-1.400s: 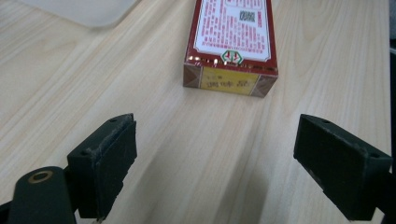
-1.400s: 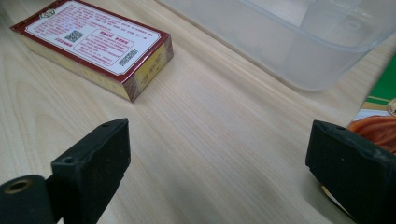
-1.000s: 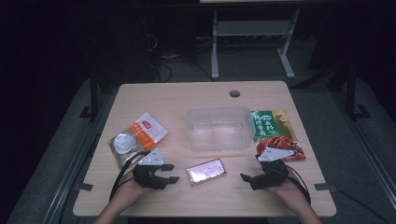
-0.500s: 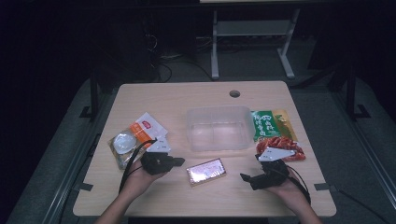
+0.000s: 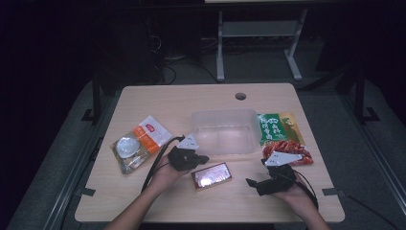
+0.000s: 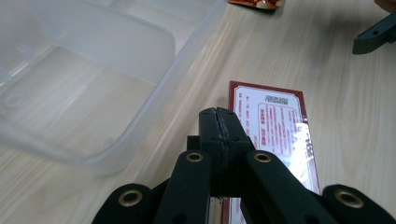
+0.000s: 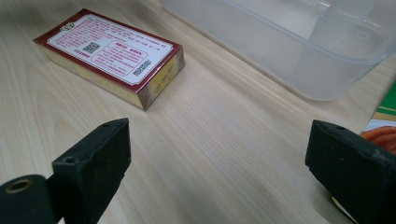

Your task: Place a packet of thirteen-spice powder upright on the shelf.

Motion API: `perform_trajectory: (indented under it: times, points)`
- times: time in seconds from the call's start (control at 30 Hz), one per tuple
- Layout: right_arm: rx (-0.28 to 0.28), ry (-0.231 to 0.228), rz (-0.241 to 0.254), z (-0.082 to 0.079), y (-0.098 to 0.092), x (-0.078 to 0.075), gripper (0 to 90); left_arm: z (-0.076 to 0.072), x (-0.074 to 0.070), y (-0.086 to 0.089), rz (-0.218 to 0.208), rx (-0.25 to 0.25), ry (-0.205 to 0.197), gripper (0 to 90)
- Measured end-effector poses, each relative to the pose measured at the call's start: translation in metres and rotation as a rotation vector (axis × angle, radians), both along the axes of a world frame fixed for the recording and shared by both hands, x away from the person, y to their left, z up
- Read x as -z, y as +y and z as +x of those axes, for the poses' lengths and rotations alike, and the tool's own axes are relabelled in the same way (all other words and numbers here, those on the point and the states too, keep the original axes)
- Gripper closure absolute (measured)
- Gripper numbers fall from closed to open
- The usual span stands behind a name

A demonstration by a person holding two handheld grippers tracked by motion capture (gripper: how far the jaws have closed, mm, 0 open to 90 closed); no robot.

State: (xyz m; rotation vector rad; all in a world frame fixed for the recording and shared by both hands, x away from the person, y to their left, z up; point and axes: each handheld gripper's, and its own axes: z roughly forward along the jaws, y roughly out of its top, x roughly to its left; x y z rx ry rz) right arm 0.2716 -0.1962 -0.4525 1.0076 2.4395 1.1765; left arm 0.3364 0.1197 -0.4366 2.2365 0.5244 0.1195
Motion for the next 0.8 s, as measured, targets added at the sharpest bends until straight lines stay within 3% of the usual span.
perform_trajectory:
  times: [0.37, 0.53, 0.57, 0.8]
  points:
    - [-0.01, 0.002, -0.001, 0.0, 0.001, 0.001, 6.6, 0.006, 0.017, -0.021, 0.043, 0.021, -0.002, 89.8]
    - [-0.012, 0.002, 0.002, 0.0, 0.001, 0.001, 6.6, 0.007, 0.019, -0.026, 0.036, 0.028, 0.01, 89.8]
    - [-0.012, 0.001, 0.002, 0.0, 0.0, 0.001, 6.6, 0.006, 0.02, -0.028, 0.017, 0.016, 0.019, 89.8]
    - [-0.014, 0.001, 0.002, 0.001, 0.0, 0.001, 6.6, 0.001, 0.02, -0.035, 0.016, 0.064, 0.032, 89.8]
